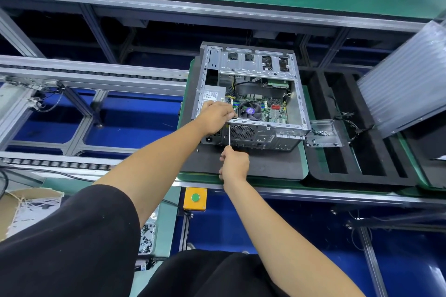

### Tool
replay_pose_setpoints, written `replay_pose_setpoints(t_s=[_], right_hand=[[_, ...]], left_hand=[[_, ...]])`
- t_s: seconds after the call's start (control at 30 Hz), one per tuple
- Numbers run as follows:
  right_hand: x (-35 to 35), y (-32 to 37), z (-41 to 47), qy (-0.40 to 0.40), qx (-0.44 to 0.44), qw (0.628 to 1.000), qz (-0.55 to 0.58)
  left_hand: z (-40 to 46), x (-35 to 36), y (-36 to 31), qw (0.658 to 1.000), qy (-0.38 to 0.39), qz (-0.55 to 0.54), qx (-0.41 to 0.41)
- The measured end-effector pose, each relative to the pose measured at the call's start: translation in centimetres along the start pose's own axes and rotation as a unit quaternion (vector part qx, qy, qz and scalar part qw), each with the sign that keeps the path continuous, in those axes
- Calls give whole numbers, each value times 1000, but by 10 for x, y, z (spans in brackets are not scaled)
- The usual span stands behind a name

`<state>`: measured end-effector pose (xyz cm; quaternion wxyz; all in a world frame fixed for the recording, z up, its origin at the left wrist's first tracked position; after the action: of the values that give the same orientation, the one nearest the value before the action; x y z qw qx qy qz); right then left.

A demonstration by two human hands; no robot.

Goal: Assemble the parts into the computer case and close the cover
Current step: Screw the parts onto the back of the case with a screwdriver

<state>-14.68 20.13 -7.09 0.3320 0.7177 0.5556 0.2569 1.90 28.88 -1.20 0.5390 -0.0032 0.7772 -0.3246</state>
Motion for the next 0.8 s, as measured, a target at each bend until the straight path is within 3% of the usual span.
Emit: replay_pose_setpoints(t_s=[0.23,0.4,0.63,0.8], right_hand=[[-13,0,0,-44,-56,997,17],[-1,2,-6,-49,-21,998,45],[22,-10,-7,53,78,968,234],[47,-19,-10,188,120,896,384]], left_hand=[[0,1,1,1000,2,-1,-4],[0,1,1,1000,-3,7,0],[1,2,3,1000,3,8,-1],[1,2,3,1000,1,3,5]])
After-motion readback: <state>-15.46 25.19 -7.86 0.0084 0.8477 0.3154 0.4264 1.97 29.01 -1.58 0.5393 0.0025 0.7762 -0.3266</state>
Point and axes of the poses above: each hand's wrist, its own z-axis towards the middle knuckle, its own x-axis out of the palm, y = z × x, the point moved 9 cm from there along z, towards the middle knuckle, and after that the axes turned 13 degrees about y, right-handed, at the moved point
